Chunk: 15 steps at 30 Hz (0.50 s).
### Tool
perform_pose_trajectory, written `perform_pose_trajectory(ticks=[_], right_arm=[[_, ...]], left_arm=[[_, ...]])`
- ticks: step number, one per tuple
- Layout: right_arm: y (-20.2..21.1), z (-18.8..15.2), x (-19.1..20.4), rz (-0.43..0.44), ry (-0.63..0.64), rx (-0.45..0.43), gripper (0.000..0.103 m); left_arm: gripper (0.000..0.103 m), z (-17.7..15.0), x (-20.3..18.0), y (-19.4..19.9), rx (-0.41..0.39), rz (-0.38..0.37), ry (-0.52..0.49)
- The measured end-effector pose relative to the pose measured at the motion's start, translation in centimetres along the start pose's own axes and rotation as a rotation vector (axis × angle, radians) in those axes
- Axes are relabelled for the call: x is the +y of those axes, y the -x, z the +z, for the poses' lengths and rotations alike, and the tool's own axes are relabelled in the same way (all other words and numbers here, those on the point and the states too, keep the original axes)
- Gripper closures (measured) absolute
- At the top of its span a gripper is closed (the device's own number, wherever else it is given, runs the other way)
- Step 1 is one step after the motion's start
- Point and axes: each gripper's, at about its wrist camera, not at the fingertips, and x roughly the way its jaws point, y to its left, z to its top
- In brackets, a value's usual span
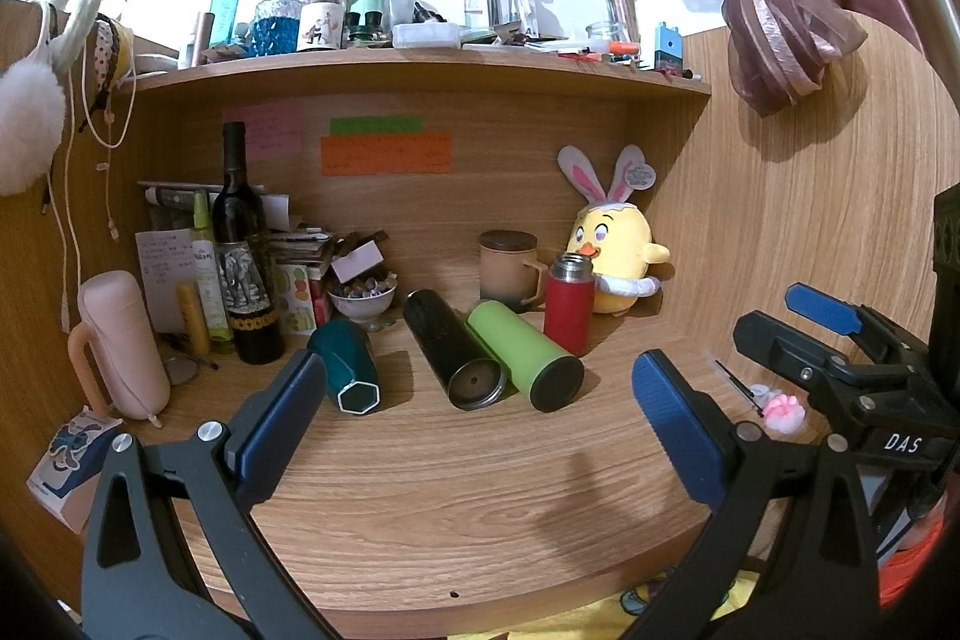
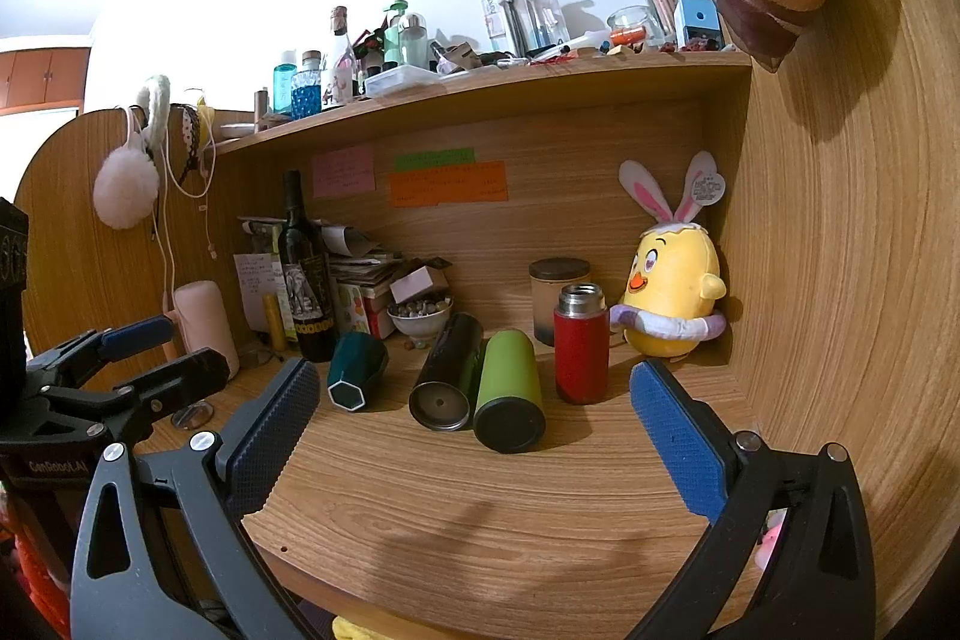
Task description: Flip cup upside down
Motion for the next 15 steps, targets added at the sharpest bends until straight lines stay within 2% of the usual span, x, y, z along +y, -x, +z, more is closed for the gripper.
perform_pose_trajectory(ticks=[15], right_arm=[[-0.38,-0.10,0.40,0.001,-0.001,0.004,0.000]], left_arm=[[0.000,0.25,0.06,0.30,-0.006,0.005,-0.003]])
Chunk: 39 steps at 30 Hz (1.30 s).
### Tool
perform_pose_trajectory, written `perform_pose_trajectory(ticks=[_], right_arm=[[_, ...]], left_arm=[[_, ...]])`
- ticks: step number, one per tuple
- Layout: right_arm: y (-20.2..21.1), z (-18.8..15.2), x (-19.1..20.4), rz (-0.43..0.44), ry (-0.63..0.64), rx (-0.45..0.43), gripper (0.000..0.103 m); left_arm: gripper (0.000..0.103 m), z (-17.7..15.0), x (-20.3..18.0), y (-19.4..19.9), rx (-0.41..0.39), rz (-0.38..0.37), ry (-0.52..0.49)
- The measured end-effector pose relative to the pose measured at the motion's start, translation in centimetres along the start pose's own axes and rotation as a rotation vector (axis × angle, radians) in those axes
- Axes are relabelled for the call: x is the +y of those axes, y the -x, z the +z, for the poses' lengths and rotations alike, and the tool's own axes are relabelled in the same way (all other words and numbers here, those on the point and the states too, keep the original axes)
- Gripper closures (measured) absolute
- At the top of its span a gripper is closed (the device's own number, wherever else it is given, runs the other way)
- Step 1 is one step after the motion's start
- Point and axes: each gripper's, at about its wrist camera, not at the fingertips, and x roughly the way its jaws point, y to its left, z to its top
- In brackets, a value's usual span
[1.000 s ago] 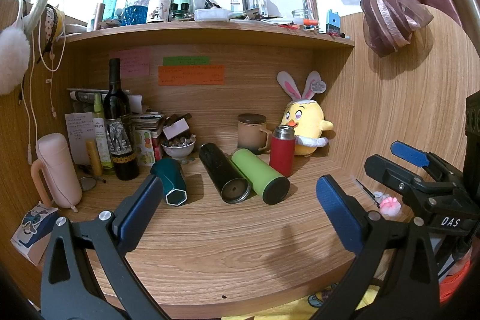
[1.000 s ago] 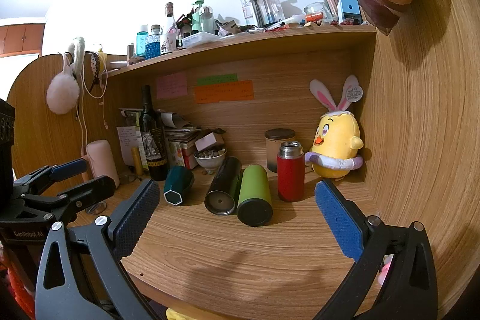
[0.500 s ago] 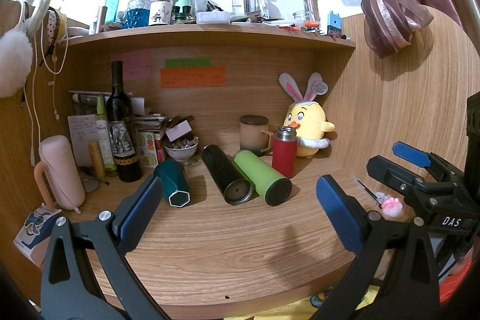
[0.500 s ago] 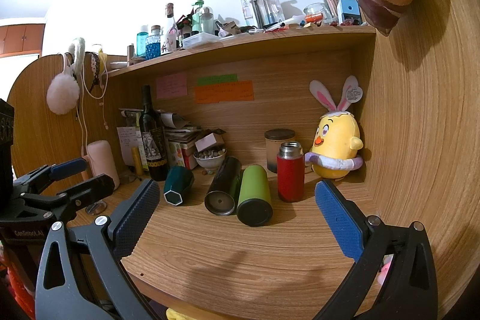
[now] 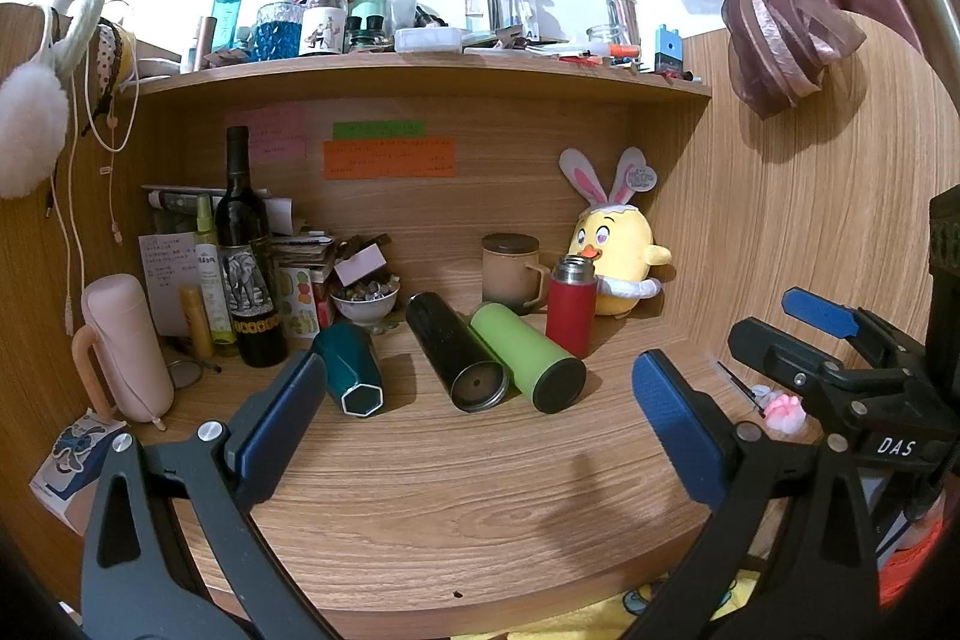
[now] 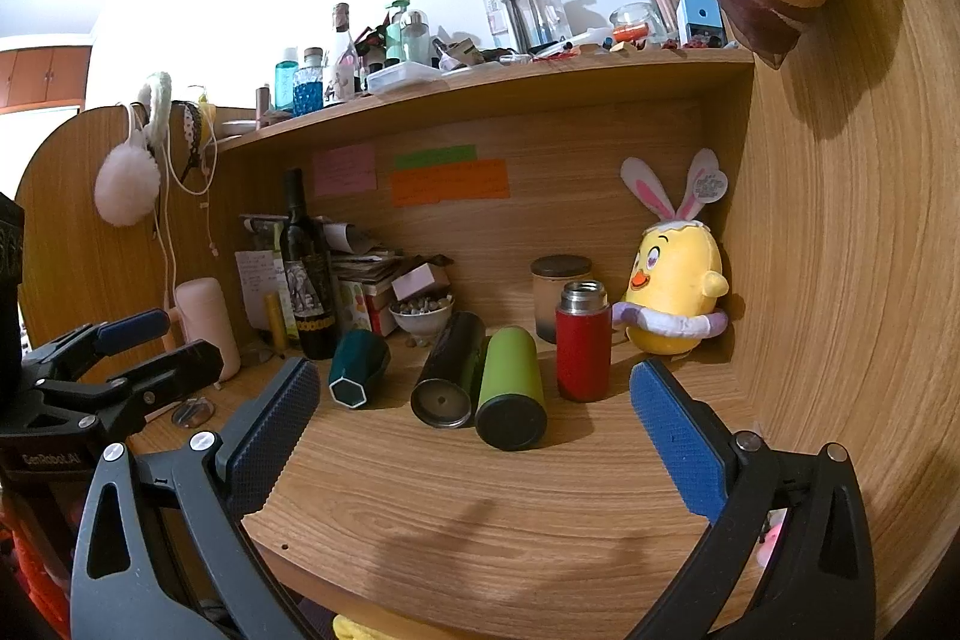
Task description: Flip cup upside down
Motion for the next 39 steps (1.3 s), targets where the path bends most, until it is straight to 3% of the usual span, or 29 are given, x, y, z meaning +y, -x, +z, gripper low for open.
perform_pose_trajectory(ticks=[5,8,14,22,24,25,26,30,31,39], right_arm=[[-0.6,-0.9,0.4,0.002,-0.004,0.022,0.000],[-1.5,-1.3,-0.2,0.002,-0.012,0.048,0.000],[-4.1,-2.4,-1.7,0.018,-0.046,0.112,0.000],[-8.3,-4.1,-2.8,0.049,-0.071,0.206,0.000],[-9.1,-4.5,-3.1,0.055,-0.078,0.228,0.000],[-9.5,-4.7,-3.2,0.057,-0.081,0.236,0.000],[-9.9,-4.9,-3.3,0.058,-0.085,0.246,0.000],[-11.1,-5.6,-3.7,0.069,-0.105,0.279,0.000],[-11.3,-5.7,-3.7,0.071,-0.109,0.284,0.000],[-11.4,-5.8,-3.8,0.075,-0.120,0.293,0.000]], left_arm=[[0.000,0.0,0.8,-0.6,-0.003,0.031,0.021],[0.000,0.3,2.2,-2.6,0.038,0.059,0.042],[0.000,0.8,7.0,-11.6,0.246,0.088,0.125],[0.000,-1.5,13.0,-24.0,0.530,0.121,0.242],[0.003,-2.0,14.1,-25.7,0.565,0.120,0.287],[0.011,-2.2,14.6,-26.5,0.588,0.117,0.306],[0.018,-2.3,14.8,-27.2,0.611,0.113,0.318],[0.024,-3.0,15.3,-28.9,0.671,0.084,0.349],[0.030,-3.2,15.4,-29.1,0.673,0.090,0.348],[0.034,-3.1,14.8,-27.1,0.666,0.040,0.368]])
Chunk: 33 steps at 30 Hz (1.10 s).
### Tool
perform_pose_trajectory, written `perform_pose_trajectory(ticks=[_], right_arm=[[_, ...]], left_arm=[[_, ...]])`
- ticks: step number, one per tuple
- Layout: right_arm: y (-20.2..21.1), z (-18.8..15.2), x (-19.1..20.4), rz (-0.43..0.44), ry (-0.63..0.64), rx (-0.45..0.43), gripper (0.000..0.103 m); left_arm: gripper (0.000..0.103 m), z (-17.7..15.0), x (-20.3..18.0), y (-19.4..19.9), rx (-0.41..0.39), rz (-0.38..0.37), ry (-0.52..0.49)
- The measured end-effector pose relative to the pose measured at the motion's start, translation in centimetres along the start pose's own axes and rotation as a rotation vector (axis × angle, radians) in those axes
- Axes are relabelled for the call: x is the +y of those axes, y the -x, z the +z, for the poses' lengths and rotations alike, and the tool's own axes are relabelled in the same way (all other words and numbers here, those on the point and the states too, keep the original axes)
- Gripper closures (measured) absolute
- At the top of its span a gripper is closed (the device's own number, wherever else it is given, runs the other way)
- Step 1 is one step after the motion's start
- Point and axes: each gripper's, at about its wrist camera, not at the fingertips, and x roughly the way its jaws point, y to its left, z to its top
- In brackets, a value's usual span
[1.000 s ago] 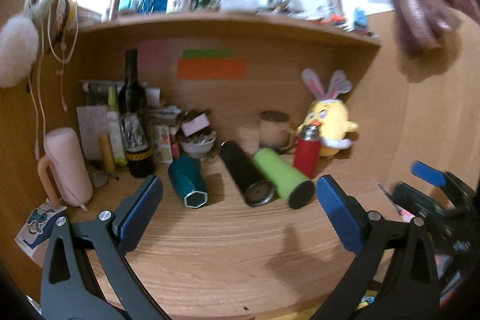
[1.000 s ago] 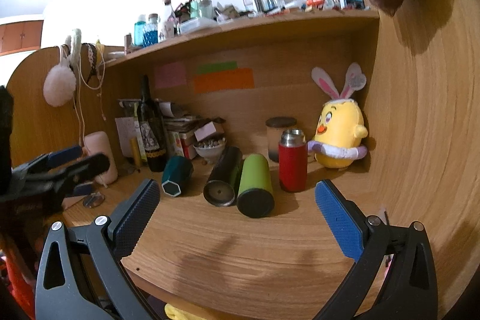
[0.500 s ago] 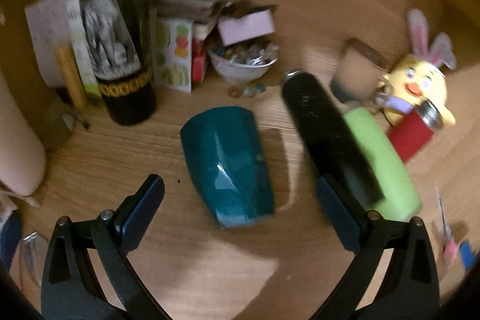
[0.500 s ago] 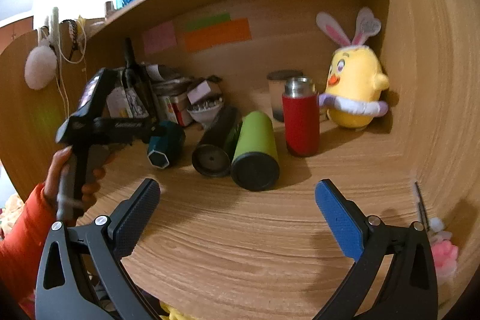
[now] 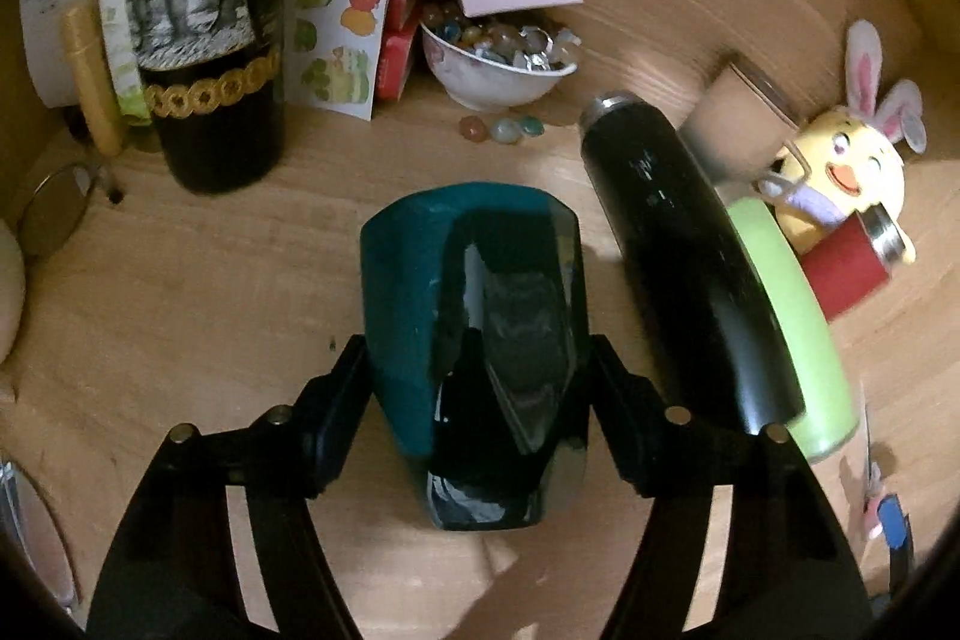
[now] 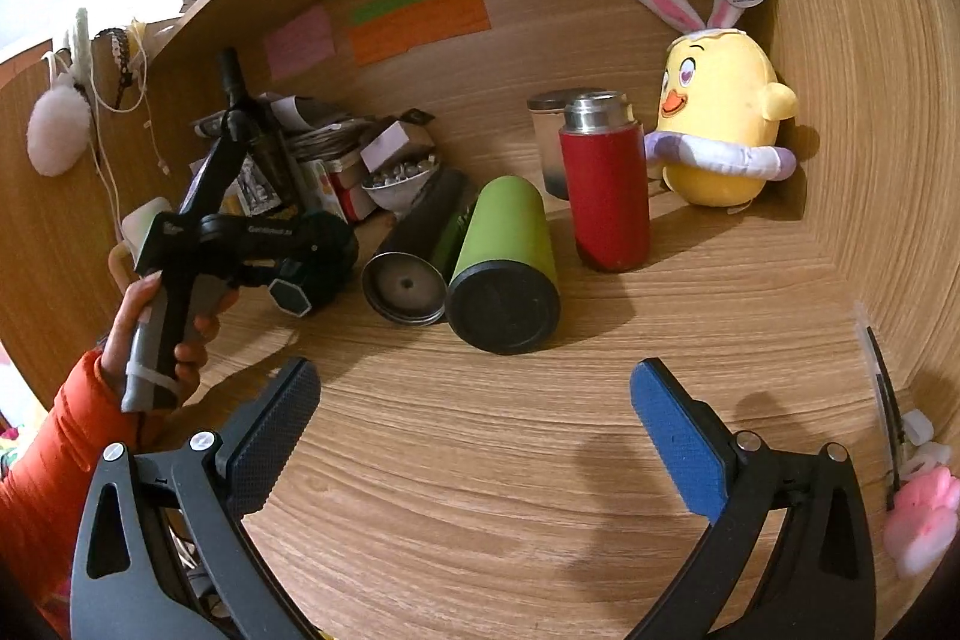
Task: Flip cup upside down
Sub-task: 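Reach the left tool to the teal cup and close on its body, then lift the teal cup with the left tool toward the right tool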
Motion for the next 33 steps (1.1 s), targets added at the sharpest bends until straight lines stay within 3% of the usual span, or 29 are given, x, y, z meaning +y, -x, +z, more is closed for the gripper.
perform_pose_trajectory(ticks=[15,22,27,30,33], right_arm=[[2.4,-1.6,1.8,-0.001,0.031,-0.009,0.000],[4.0,-3.3,2.3,0.010,0.041,0.007,0.000],[4.7,-3.9,2.6,0.024,0.055,0.006,0.000],[4.8,-4.0,3.0,0.026,0.068,0.002,0.000],[4.2,-4.1,3.5,0.042,0.080,0.015,0.000]], left_arm=[[0.034,-6.9,-6.1,8.0,0.027,-0.103,-0.148],[0.034,-9.7,-9.2,9.2,0.032,-0.142,-0.145],[0.034,-9.7,-9.4,9.6,0.030,-0.147,-0.133],[0.034,-9.7,-9.2,10.7,0.003,-0.160,-0.140],[0.032,-9.4,-8.9,13.2,-0.080,-0.166,-0.169]])
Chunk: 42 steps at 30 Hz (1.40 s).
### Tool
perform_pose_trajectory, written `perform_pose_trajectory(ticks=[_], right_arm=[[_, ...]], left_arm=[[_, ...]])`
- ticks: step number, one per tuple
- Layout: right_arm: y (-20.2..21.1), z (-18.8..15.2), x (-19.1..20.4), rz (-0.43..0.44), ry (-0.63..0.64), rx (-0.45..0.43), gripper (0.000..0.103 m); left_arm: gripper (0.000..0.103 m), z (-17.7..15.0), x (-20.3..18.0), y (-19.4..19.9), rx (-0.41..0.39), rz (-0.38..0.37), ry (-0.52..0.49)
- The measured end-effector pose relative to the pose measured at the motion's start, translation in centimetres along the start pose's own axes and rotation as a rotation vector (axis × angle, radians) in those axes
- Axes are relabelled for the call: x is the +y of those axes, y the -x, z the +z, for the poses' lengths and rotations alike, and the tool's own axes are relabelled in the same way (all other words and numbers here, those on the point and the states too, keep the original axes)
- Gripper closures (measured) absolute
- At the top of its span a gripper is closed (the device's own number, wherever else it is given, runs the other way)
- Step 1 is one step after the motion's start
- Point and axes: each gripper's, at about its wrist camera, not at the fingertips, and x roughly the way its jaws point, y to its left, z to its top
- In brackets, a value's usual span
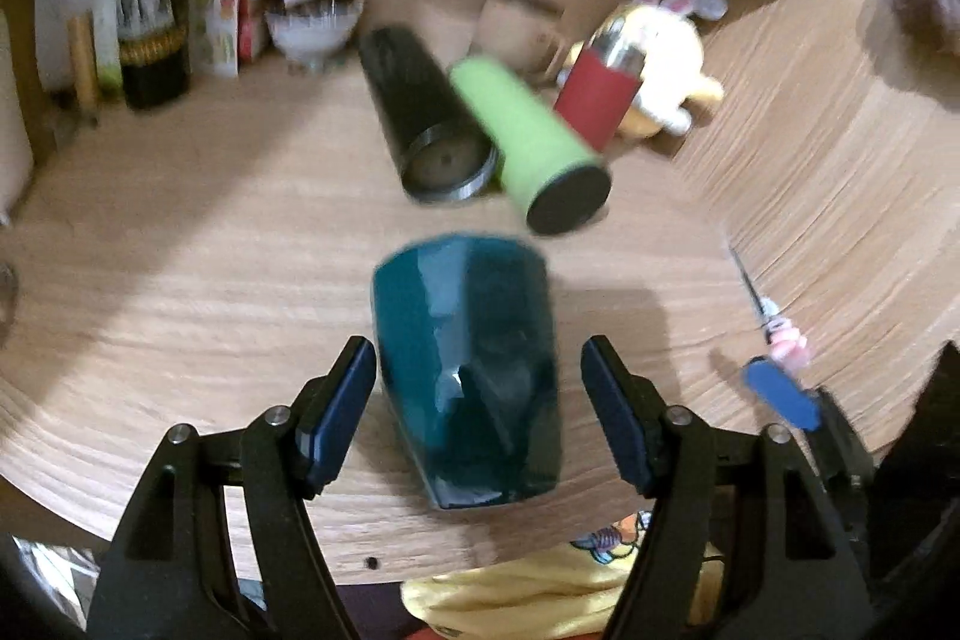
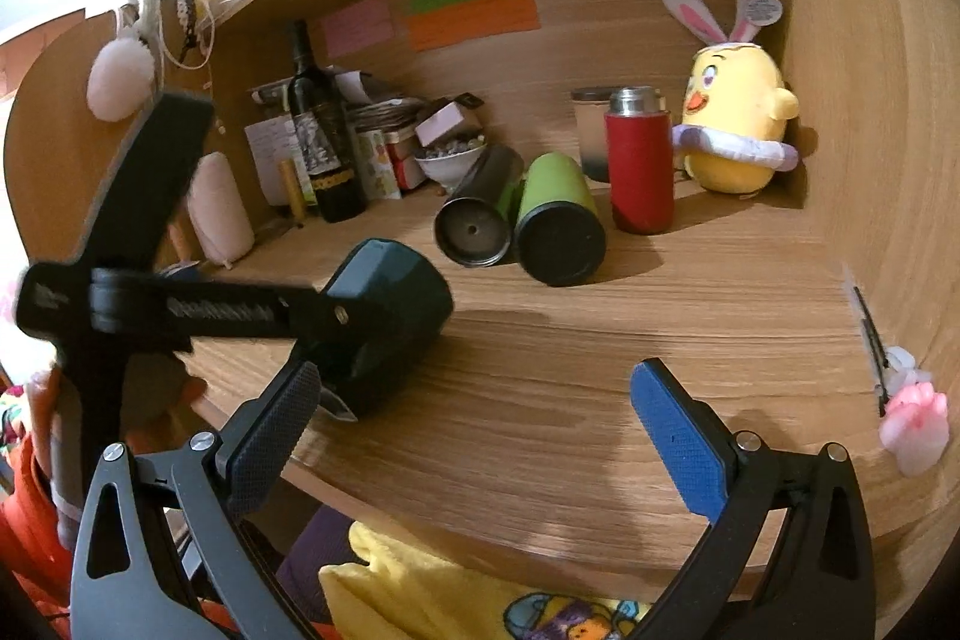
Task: Flip cup upside down
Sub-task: 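Lift the teal cup with the left tool toward the right tool, then grasp the teal cup with the right tool while the left tool releases it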
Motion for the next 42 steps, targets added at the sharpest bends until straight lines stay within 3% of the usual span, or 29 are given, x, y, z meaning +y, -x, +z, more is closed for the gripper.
perform_pose_trajectory(ticks=[3,7,10,12,14,16,18,20,27,42], right_arm=[[-1.4,-0.1,0.7,0.027,-0.002,0.031,0.000],[-3.8,-0.2,2.4,0.077,0.011,0.067,0.000],[-5.7,-0.4,4.4,0.091,0.055,0.079,0.000],[-6.8,-0.6,5.5,0.072,0.093,0.084,0.000],[-7.8,-0.8,6.2,0.046,0.119,0.089,0.000],[-8.3,-1.1,6.2,0.032,0.121,0.087,0.005],[-8.6,-1.1,6.0,0.034,0.111,0.091,0.021],[-8.8,-1.1,5.7,0.056,0.100,0.098,0.027],[-7.6,-1.1,5.6,0.024,0.150,0.075,0.048],[-4.2,1.1,4.5,0.005,0.163,-0.027,0.053]], left_arm=[[0.032,0.7,0.5,2.0,-0.078,0.035,-0.022],[0.032,1.8,2.2,3.9,-0.194,0.154,-0.047],[0.033,2.6,3.5,3.4,-0.222,0.227,-0.061],[0.043,3.2,4.3,2.4,-0.208,0.247,-0.075],[0.065,3.5,4.5,1.2,-0.178,0.242,-0.098],[0.073,3.7,4.6,-0.1,-0.150,0.235,-0.119],[0.081,3.9,4.4,-1.4,-0.126,0.221,-0.146],[0.089,3.9,4.0,-2.2,-0.106,0.201,-0.167],[0.093,3.8,3.8,-4.3,-0.038,0.126,-0.171],[0.096,3.0,4.2,-4.1,0.022,0.007,-0.160]])
